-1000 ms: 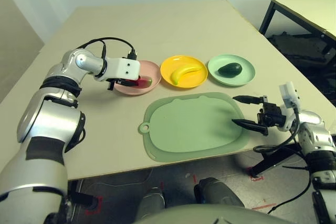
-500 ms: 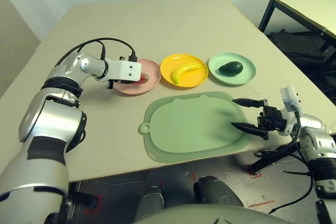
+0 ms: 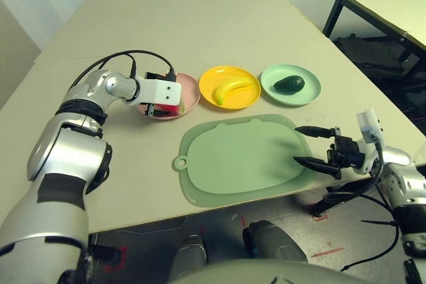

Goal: Place the fruits into color-matched plates.

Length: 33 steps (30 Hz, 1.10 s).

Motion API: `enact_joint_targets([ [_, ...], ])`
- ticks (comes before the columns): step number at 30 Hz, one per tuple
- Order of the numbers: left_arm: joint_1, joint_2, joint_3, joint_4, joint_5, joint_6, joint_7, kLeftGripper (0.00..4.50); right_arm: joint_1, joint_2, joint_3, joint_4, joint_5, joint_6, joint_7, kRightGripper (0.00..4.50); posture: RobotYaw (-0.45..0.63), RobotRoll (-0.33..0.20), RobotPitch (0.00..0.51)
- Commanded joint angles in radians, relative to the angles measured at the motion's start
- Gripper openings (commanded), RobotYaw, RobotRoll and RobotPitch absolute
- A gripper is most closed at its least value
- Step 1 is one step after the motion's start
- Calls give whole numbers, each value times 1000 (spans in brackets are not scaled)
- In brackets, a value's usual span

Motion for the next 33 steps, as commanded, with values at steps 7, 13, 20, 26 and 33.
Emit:
enact_joint_targets([
  [7, -22, 75, 132, -6, -123, -16, -109, 4483, -53, 18, -66, 79, 6, -39, -89, 4500, -223, 0, 52],
  [13, 10, 122, 180, -21, -164, -21, -154, 4483, -84, 42, -68, 133, -7, -58, -95, 4500, -194, 0, 47],
  [20, 33, 145, 208, -28, -189, -14, -157, 4483, -109, 54, -55, 162, -18, -71, -73, 4500, -191, 0, 42],
  [26, 72, 141, 362, -32, -355, 84, -199, 4483, -90, 48, -108, 188, -13, -106, -122, 4500, -191, 0, 50],
  [33, 321, 136, 682, -132, -688, 315, -208, 4483, -88, 68, -256, 298, -25, -236, -360, 4500, -154, 0, 77],
])
